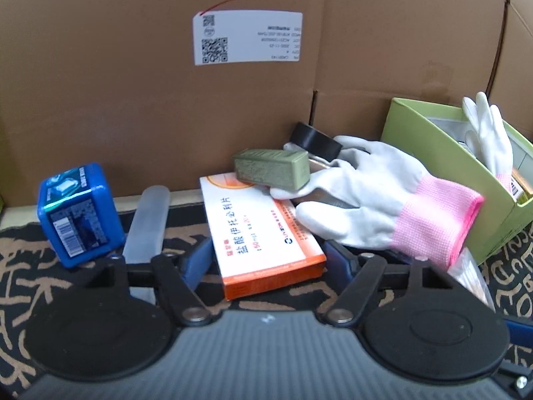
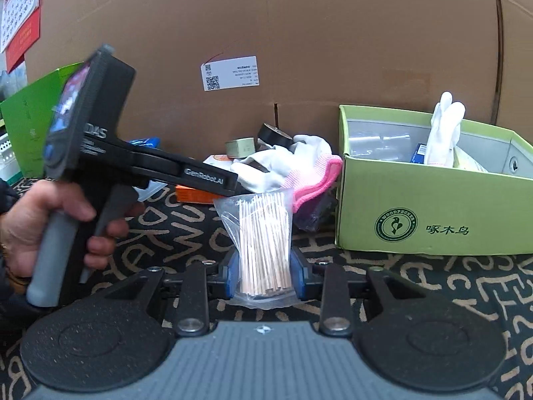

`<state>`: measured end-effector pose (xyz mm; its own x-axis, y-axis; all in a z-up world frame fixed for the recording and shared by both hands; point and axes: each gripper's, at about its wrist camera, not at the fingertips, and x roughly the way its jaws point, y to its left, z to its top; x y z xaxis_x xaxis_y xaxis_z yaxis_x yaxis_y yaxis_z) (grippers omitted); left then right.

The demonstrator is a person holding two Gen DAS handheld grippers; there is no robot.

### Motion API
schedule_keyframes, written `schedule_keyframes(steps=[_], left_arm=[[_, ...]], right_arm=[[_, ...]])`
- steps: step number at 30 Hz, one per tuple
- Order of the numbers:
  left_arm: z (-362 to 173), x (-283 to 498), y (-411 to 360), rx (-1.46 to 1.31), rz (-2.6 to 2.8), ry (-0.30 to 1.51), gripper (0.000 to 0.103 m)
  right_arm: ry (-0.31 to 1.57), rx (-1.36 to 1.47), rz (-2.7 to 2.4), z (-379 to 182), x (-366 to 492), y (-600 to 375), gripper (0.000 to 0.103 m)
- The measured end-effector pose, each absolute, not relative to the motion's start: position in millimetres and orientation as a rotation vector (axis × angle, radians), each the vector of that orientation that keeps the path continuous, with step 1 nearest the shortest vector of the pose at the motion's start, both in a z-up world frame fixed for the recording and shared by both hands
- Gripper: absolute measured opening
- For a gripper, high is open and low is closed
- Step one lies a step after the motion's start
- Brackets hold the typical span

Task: Organize objects
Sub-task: 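Grasp the orange-white medicine box with the left tool while the right tool grasps the toothpick bag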

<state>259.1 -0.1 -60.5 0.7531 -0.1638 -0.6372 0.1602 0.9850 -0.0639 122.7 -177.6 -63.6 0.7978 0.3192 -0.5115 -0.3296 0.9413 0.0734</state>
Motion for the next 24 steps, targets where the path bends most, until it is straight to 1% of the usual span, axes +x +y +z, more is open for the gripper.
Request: schedule_keyframes(steps=[5,9,13,14,15,16,23,24], left_arm=[[-54.8,232.6,9.4,0.003,-0.212,0.707,0.072],[-52.5,180.0,18.7,0.016,-0.252,0.757,0.072],[-51.3,133.4,25.7,0.024,-0.251,0.757,0.074],[-51.4,130.5,25.5,0.025,-0.239,0.756,0.076],[-51.1,130.2,24.9,0.027,-0.233,0.754,0.082],[-50.8,132.4,23.8,0.029,-0.225,0.751,0.083],[-56.1,161.5,14.0,0.046,-0.161,0.764,0.083],[-58.9,164.2,13.3,0.046,-0.157,0.771,0.081]], right_arm=[[0.572,0.001,0.402,-64.4,111.6,-173.3,0.035],[0.587,-0.035,0.433,-67.9,93.3,-170.3,0.035],[0.597,-0.058,0.441,-76.1,83.8,-168.7,0.036],[0.596,-0.061,0.441,-76.3,84.1,-168.6,0.039],[0.596,-0.058,0.437,-76.1,83.6,-168.7,0.042],[0.597,-0.056,0.434,-75.4,83.2,-169.0,0.046],[0.588,-0.05,0.425,-73.4,76.7,-175.0,0.048],[0.589,-0.049,0.425,-73.7,77.0,-174.8,0.048]])
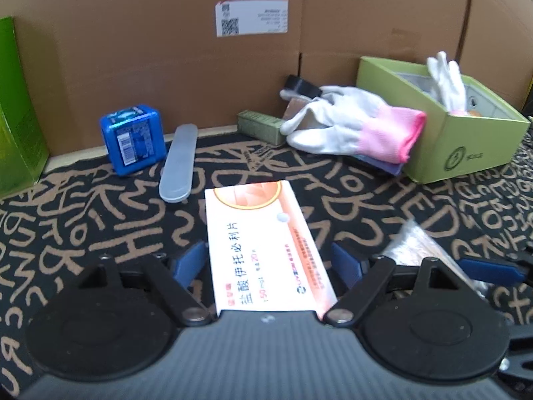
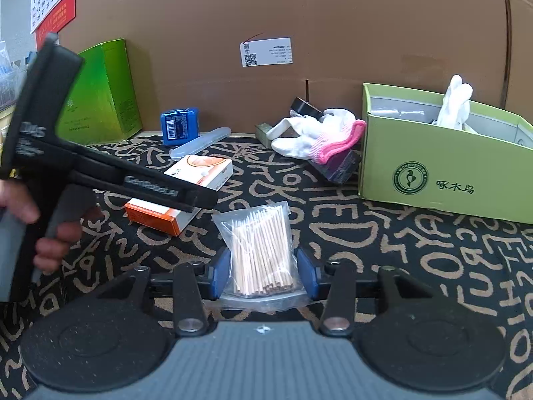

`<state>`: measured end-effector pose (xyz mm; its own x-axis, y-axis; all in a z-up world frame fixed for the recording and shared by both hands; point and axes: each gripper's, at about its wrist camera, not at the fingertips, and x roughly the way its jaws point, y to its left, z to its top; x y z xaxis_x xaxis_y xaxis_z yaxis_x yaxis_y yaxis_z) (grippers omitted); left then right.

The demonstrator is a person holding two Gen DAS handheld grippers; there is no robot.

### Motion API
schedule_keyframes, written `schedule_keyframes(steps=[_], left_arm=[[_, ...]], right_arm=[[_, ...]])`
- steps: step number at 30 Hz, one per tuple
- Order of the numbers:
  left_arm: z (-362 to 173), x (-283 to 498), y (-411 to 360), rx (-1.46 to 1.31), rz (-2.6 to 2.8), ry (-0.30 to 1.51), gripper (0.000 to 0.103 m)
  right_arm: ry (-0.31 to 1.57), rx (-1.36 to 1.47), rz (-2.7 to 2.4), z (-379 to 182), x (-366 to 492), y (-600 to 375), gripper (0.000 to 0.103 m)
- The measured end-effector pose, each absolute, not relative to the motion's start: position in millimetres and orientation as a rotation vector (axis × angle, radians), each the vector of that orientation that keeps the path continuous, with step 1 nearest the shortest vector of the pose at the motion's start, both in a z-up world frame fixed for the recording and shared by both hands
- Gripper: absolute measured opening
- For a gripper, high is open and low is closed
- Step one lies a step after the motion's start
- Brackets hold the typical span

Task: Organize objects
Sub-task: 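Grasp the orange-white medicine box with the left tool while the right tool grasps the toothpick bag, then carry the medicine box and toothpick bag over the shoebox and open both tools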

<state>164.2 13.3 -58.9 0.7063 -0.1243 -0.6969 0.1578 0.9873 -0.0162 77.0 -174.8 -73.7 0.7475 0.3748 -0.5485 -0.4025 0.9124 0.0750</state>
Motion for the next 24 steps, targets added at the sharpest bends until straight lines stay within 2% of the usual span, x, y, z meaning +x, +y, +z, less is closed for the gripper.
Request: schedule_keyframes(steps=[4,5,7,13,24], left_arm=[[-62.7,164.0,13.8,0.053,-0.137,0.772,0.079],[-62.7,163.4,13.8,0.054,-0.135,0.771,0.079],[-62.5,162.9,13.9,0.062,-0.134,0.767,0.071],[-55.8,153.4,11.9,0.057,-0.157,0.774,0.068],[14.5,130.5,-37.9,0.022,-0.35,0.626,0.067]], right_arm=[[0.591,-0.058,0.432,-76.4,78.2,-171.1,0.048],[0.591,-0.059,0.434,-76.9,78.1,-170.1,0.045],[0.589,-0.064,0.441,-76.2,76.5,-170.5,0.038],[0.567,-0.044,0.439,-70.1,67.1,-181.3,0.026],[0.411,0.056,0.302,-30.4,51.2,-245.5,0.023]])
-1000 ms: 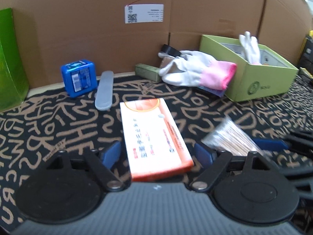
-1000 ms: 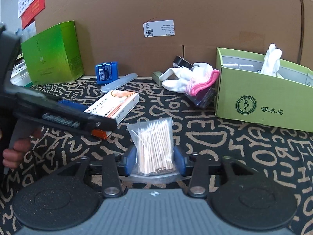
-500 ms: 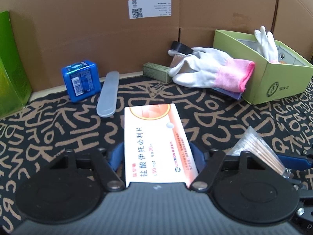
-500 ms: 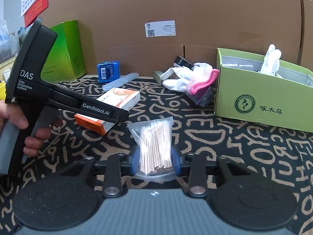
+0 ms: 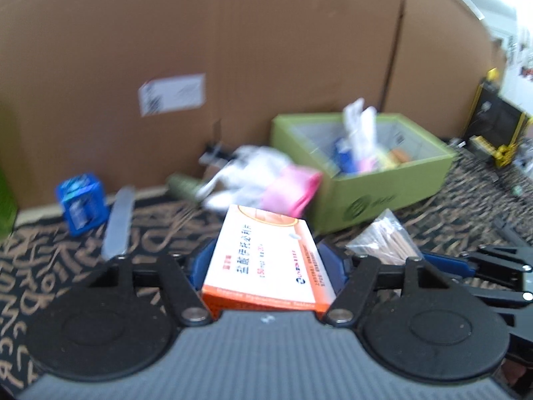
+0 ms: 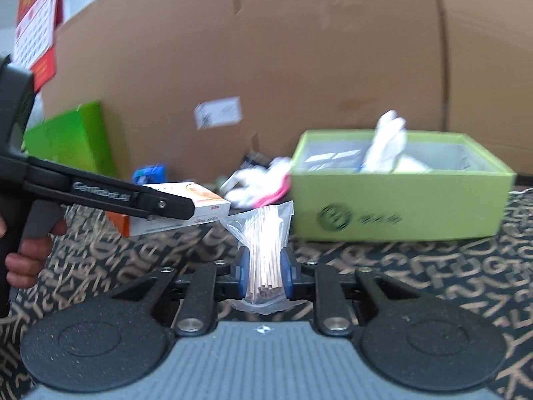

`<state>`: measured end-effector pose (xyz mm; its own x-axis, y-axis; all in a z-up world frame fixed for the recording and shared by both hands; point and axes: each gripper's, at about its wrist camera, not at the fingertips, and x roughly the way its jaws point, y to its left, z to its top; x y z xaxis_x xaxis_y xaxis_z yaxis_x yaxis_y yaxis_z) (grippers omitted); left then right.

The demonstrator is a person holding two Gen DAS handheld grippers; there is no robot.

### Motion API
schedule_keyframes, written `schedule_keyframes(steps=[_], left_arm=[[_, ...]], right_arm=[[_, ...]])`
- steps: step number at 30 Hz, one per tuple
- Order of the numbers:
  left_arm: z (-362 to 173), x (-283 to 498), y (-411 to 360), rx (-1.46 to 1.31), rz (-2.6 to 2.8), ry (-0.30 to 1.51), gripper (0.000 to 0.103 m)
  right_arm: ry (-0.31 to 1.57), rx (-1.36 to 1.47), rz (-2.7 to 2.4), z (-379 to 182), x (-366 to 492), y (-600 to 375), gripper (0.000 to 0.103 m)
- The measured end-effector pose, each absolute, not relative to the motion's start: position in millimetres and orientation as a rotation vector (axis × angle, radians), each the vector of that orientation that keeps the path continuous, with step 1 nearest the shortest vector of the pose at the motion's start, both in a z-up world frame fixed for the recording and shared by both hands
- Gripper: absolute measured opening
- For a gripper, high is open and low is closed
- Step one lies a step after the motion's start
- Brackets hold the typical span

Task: Organize objects
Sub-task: 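Carry the medicine box and toothpick bag over the shoebox and open both tools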

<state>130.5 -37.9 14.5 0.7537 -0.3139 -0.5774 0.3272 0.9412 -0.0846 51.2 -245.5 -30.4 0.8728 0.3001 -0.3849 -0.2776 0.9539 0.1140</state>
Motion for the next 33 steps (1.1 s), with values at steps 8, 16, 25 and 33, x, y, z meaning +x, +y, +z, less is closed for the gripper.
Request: schedule_keyframes(steps=[8,16,25,33], left_arm=[[64.6,140.9,-94.2,0.022,-0.454,0.501,0.067],[85.5,184.5,-171.3,0.016,-0.529,0.453,0.067],[55.0,257.0,-232.0,-0.051,-0.556,0.502,0.067],[17.0,286.3,-232.0,-0.049,-0.546,0.531,0.103]], right_arm=[[0.269,0.06,0.153,4.2,58.5,-294.9,0.022],[0.227,0.054,-0.032,11.6,110.7,-347.5,0.022],[0.24,0.048,-0.077,-6.4,180.0,-378.6,0.022],[0.256,-0.062,-0.113,-37.4,192.5,-372.7,0.07]])
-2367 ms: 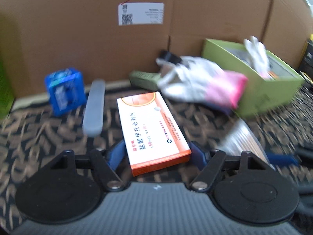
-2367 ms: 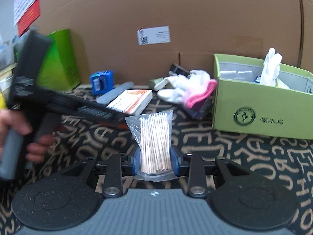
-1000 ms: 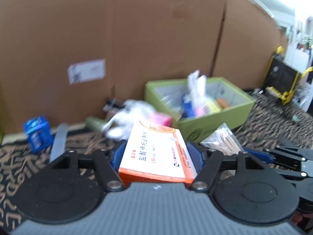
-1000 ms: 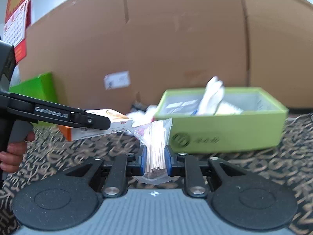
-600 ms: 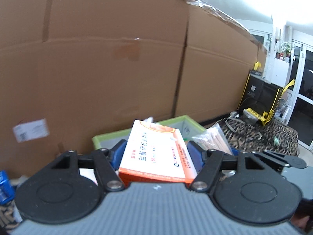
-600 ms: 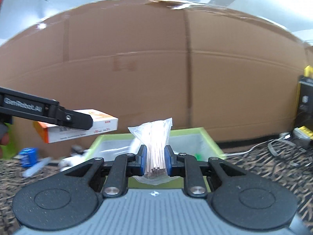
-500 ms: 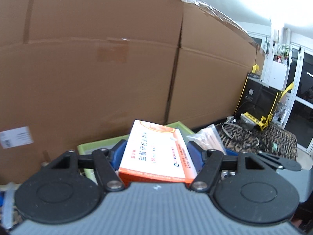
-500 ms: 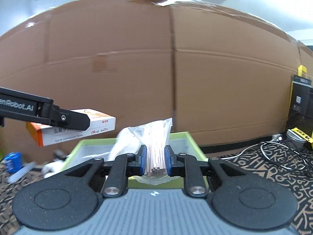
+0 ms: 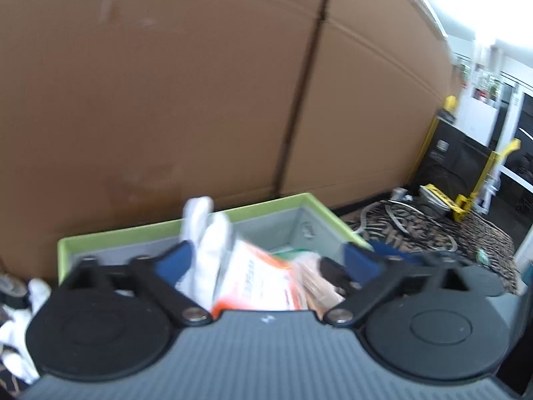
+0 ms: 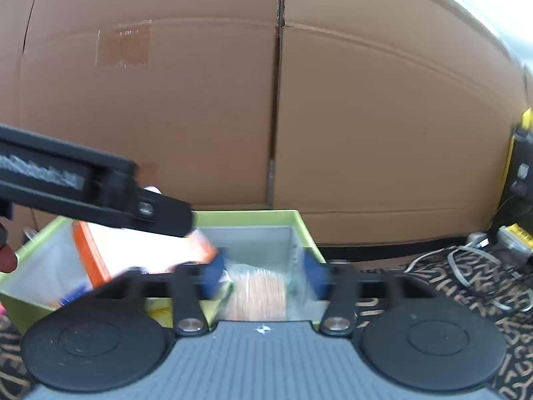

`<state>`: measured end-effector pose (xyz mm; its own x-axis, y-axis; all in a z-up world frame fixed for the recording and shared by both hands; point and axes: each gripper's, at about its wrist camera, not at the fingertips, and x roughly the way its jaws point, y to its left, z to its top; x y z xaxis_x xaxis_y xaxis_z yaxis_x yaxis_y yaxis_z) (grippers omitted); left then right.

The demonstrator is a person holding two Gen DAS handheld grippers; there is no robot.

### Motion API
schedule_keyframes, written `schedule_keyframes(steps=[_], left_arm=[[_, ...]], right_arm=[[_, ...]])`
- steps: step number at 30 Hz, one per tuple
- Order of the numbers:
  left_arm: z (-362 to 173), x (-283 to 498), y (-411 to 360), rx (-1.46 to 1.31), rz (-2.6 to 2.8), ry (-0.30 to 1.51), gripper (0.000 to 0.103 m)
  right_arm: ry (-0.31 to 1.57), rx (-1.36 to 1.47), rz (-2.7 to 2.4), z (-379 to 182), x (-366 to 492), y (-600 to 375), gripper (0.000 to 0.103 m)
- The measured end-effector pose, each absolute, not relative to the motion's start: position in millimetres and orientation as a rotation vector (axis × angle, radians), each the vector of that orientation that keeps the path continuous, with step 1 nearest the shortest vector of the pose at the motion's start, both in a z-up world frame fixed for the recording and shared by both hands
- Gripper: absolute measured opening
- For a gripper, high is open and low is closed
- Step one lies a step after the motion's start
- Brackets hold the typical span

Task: Organize objects
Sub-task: 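Carry the medicine box and toothpick bag over the shoebox and open both tools, then move both tools back toward the remaining items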

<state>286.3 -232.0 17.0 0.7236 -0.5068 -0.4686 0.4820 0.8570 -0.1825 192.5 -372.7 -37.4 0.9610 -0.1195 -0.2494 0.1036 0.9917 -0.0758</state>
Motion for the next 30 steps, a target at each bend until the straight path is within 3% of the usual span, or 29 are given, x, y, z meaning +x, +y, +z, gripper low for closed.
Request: schedule_keyframes(steps=[6,17,30], left_arm=[[10.3,284.6,-213.8,-0.092,-0.512,0.554,0.103],[49.6,227.5,-183.6,-0.03,-0.472,0.476,0.103],[64.4,150.9,-96.3,-0.044,-0.409,0.449,0.103]], right_arm=[[0.274,-0.024,-0.125,-42.8,180.6,-373.3,0.076],[0.181,-0.036,-0.094,-2.1,141.9,-353.5,0.086],[0.147,-0.057,0.033,3.7,88.6,-286.6,0.087]])
